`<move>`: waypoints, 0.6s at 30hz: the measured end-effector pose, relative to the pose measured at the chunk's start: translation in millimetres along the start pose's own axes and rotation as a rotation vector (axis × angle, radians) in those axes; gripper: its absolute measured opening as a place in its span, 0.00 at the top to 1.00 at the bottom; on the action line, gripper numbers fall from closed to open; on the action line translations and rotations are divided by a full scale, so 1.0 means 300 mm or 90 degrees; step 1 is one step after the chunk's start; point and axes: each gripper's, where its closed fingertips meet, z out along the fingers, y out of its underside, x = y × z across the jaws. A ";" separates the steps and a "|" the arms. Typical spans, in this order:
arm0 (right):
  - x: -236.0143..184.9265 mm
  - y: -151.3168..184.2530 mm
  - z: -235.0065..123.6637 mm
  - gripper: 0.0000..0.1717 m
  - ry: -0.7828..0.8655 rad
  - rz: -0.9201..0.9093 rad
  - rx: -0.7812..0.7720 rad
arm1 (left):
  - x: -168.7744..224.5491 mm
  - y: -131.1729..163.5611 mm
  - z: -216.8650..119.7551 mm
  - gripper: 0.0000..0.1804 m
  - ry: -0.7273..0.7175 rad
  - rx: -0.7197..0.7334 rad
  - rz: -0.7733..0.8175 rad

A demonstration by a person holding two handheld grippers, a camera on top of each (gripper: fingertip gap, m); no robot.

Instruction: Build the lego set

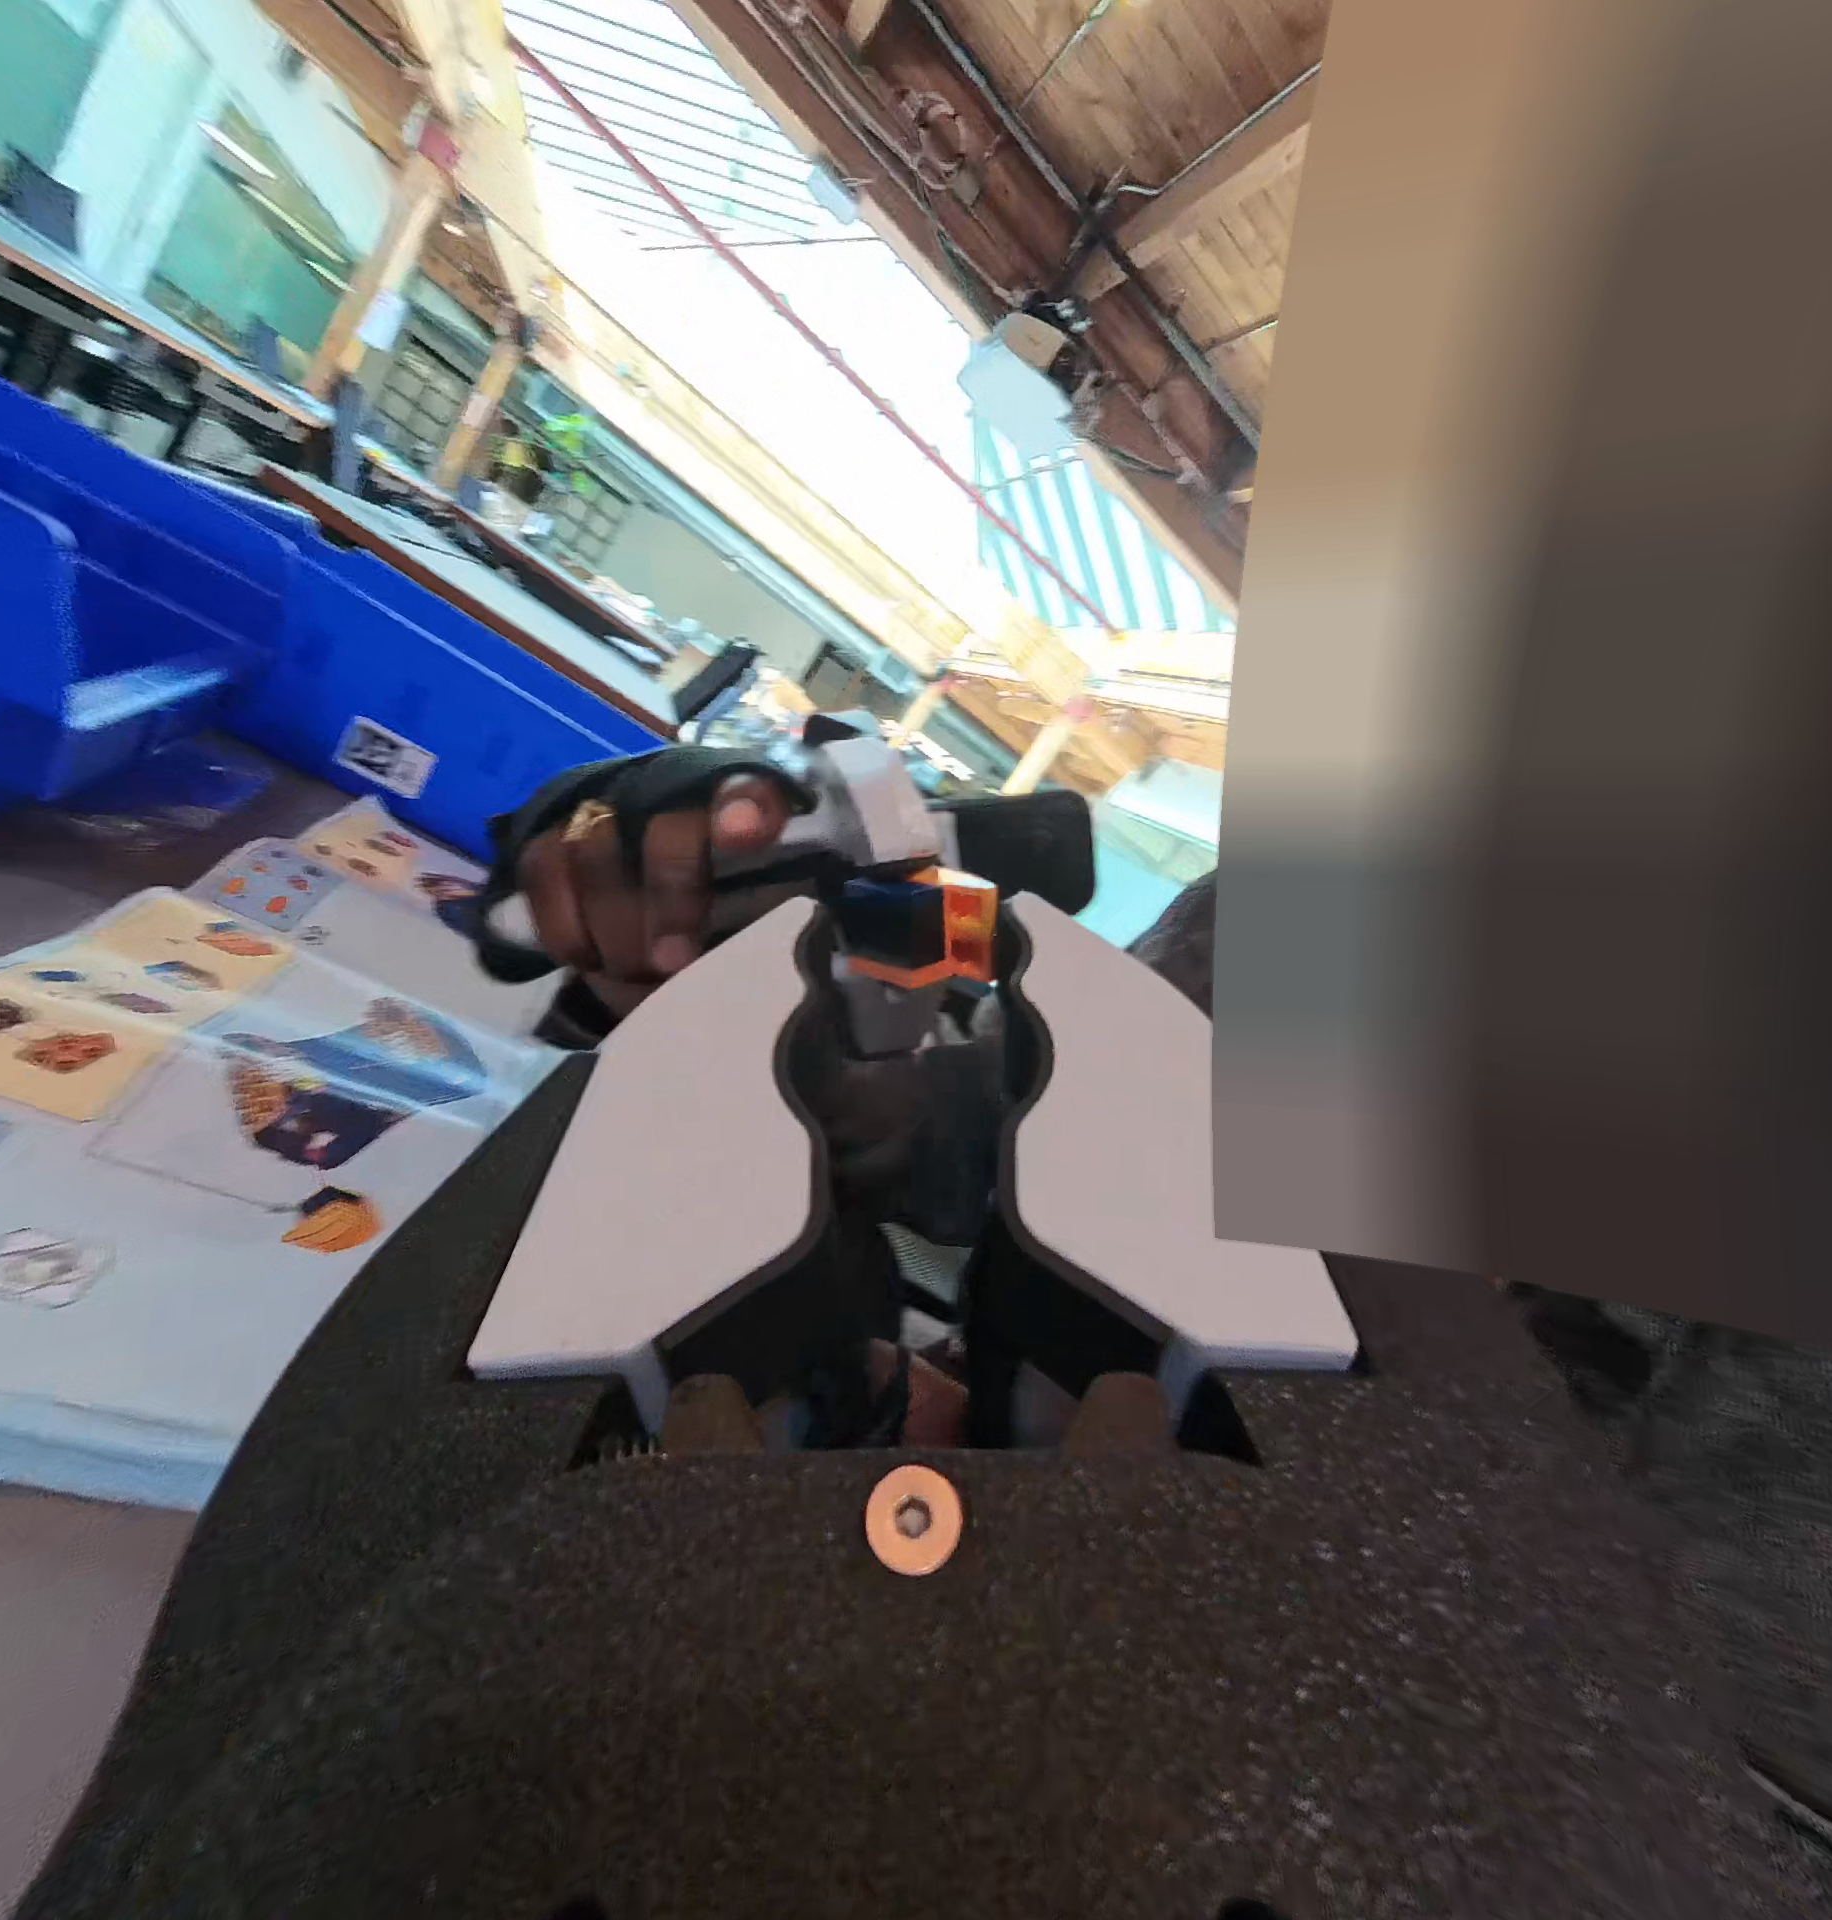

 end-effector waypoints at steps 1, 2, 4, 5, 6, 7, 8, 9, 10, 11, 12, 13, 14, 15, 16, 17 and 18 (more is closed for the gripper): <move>0.010 0.009 -0.001 0.90 0.022 -0.052 -0.023 | -0.025 -0.005 -0.010 0.80 -0.044 -0.001 0.029; 0.016 0.020 -0.002 0.90 0.040 -0.114 -0.051 | -0.051 -0.007 -0.023 0.78 -0.097 -0.008 0.074; 0.013 0.041 0.000 0.90 0.061 -0.251 -0.103 | -0.084 0.001 -0.052 0.78 -0.201 -0.049 0.192; 0.007 0.049 0.003 0.90 0.065 -0.302 -0.122 | -0.098 0.005 -0.066 0.79 -0.250 -0.072 0.253; -0.002 0.057 0.007 0.90 0.061 -0.334 -0.135 | -0.102 0.010 -0.075 0.80 -0.283 -0.095 0.304; -0.008 0.062 0.010 0.90 0.060 -0.351 -0.142 | -0.101 0.014 -0.081 0.82 -0.304 -0.115 0.339; -0.010 0.066 0.012 0.90 0.059 -0.356 -0.146 | -0.099 0.015 -0.085 0.84 -0.318 -0.127 0.362; -0.011 0.069 0.012 0.90 0.057 -0.356 -0.148 | -0.097 0.018 -0.087 0.85 -0.329 -0.137 0.379; -0.009 0.072 0.011 0.90 0.057 -0.354 -0.150 | -0.095 0.018 -0.089 0.87 -0.335 -0.142 0.392; -0.009 0.074 0.011 0.90 0.056 -0.351 -0.150 | -0.092 0.017 -0.091 0.89 -0.340 -0.143 0.406; -0.010 0.074 0.011 0.90 0.054 -0.348 -0.148 | -0.089 0.017 -0.091 0.90 -0.340 -0.146 0.422; -0.012 0.073 0.012 0.90 0.053 -0.348 -0.146 | -0.085 0.018 -0.090 0.91 -0.338 -0.149 0.439; -0.014 0.073 0.012 0.90 0.051 -0.348 -0.146 | -0.084 0.021 -0.090 0.91 -0.339 -0.154 0.451; -0.019 0.075 0.013 0.90 0.047 -0.349 -0.145 | -0.083 0.027 -0.089 0.93 -0.337 -0.162 0.458; -0.024 0.074 0.014 0.90 0.042 -0.349 -0.142 | -0.080 0.034 -0.089 0.94 -0.333 -0.169 0.465; -0.029 0.071 0.015 0.90 0.038 -0.349 -0.138 | -0.077 0.038 -0.090 0.94 -0.329 -0.172 0.476; -0.035 0.068 0.016 0.90 0.033 -0.347 -0.133 | -0.072 0.043 -0.092 0.95 -0.323 -0.173 0.484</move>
